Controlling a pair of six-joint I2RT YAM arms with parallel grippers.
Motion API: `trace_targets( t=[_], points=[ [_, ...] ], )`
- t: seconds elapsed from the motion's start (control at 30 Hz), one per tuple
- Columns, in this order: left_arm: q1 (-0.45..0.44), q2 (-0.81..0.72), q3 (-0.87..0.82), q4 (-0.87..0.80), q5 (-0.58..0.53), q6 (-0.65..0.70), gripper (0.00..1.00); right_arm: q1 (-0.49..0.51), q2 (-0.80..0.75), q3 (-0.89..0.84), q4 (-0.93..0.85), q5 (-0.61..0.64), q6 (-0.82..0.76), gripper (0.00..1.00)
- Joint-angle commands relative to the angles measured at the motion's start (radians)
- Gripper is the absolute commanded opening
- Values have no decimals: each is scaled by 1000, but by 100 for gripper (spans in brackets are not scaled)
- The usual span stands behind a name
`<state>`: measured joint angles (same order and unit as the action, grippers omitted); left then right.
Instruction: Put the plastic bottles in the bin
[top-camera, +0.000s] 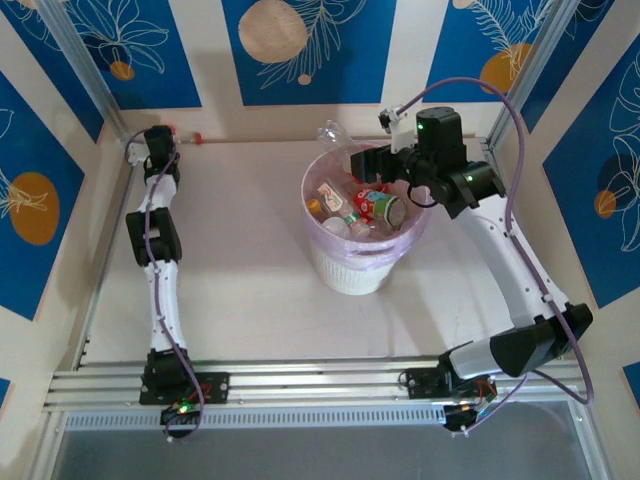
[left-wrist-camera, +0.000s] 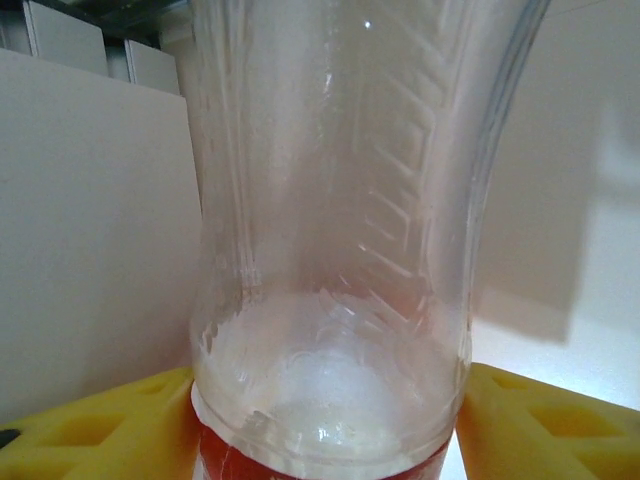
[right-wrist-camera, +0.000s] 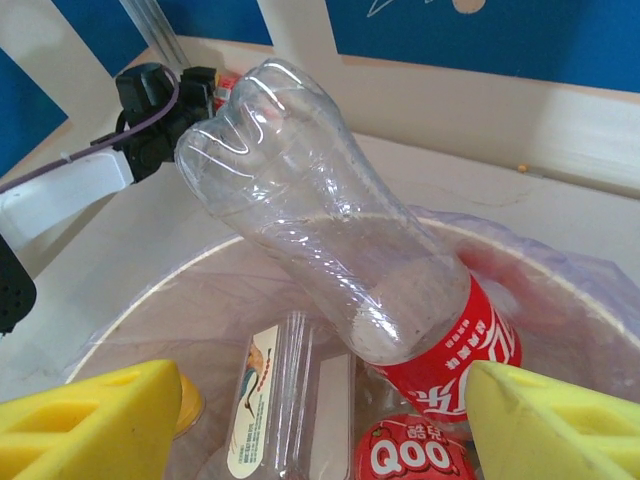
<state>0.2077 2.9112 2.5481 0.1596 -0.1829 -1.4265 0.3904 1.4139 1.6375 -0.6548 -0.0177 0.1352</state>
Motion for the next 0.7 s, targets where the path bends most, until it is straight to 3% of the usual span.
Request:
trace_targets(
  t=[0.0,0.2,0.53,0.67],
  points=[
    [57,79,-21,-111,-9,55,62,24,22,46,-40,44,-23,76],
    [53,-20,-147,-44,29,107,47,52,30,50,-33,73,-32,76],
    [45,-291,-542,164,99,131,40,65,-12,-3,-3,80,-43,76],
    [27,-443,-830,318,106,74,39,63,-39,-38,19,83,-47,77]
  ],
)
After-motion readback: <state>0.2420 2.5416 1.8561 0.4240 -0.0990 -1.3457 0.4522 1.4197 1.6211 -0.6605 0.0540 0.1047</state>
